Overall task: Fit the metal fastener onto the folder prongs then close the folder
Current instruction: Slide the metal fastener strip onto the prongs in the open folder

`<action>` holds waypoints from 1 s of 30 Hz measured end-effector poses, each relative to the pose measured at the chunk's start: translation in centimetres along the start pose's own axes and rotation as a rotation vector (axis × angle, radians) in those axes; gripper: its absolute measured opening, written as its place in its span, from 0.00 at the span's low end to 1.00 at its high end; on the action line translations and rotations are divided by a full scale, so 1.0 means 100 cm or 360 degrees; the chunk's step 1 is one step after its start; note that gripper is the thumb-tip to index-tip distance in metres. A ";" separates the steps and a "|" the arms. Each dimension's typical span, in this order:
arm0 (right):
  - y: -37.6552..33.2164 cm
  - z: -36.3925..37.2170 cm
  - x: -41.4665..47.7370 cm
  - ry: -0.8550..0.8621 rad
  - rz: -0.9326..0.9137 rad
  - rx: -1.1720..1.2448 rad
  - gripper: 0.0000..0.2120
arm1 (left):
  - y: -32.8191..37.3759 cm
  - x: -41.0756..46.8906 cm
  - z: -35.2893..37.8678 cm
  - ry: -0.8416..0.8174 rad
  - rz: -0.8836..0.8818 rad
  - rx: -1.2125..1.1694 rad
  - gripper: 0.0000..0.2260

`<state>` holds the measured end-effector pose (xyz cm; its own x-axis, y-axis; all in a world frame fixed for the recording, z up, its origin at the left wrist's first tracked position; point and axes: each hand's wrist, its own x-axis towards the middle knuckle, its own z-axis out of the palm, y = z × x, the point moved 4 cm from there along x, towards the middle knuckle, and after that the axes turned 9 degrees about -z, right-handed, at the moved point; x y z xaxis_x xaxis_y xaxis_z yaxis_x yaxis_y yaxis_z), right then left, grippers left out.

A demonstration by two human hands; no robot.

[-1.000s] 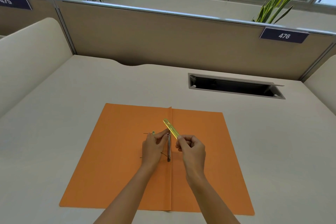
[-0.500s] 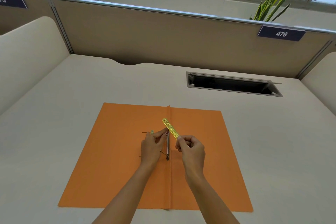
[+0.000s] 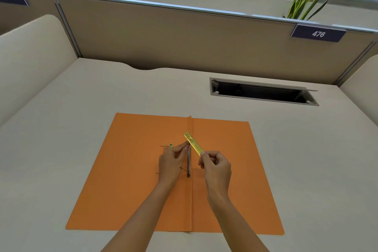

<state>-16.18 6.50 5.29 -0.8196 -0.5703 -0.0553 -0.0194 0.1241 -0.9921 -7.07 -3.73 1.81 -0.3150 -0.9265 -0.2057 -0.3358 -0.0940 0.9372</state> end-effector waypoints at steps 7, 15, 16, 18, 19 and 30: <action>0.003 -0.002 -0.001 -0.0006 0.0032 0.0003 0.05 | 0.004 -0.002 0.000 0.0016 0.0032 -0.0037 0.10; 0.010 0.001 0.000 -0.0017 0.0088 -0.0037 0.05 | 0.009 -0.006 -0.002 0.0037 0.0030 0.0012 0.10; 0.010 0.001 0.000 -0.0020 0.0102 -0.0053 0.05 | 0.010 -0.007 -0.003 0.0040 0.0014 0.0027 0.10; 0.013 0.001 0.001 -0.0023 0.0126 -0.0101 0.05 | 0.011 -0.009 -0.004 0.0037 0.0001 0.0057 0.11; 0.014 0.002 0.001 -0.0022 0.0128 -0.0134 0.05 | 0.010 -0.009 -0.005 0.0030 0.0002 0.0067 0.12; 0.018 0.001 0.011 -0.0159 0.0180 -0.0336 0.05 | -0.006 -0.041 -0.023 0.0105 0.0124 0.0237 0.14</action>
<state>-17.07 5.98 3.41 -0.7630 -0.6191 -0.1858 -0.0586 0.3525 -0.9340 -3.57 -0.74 2.78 -0.2878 -0.9513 -0.1109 -0.4419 0.0292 0.8966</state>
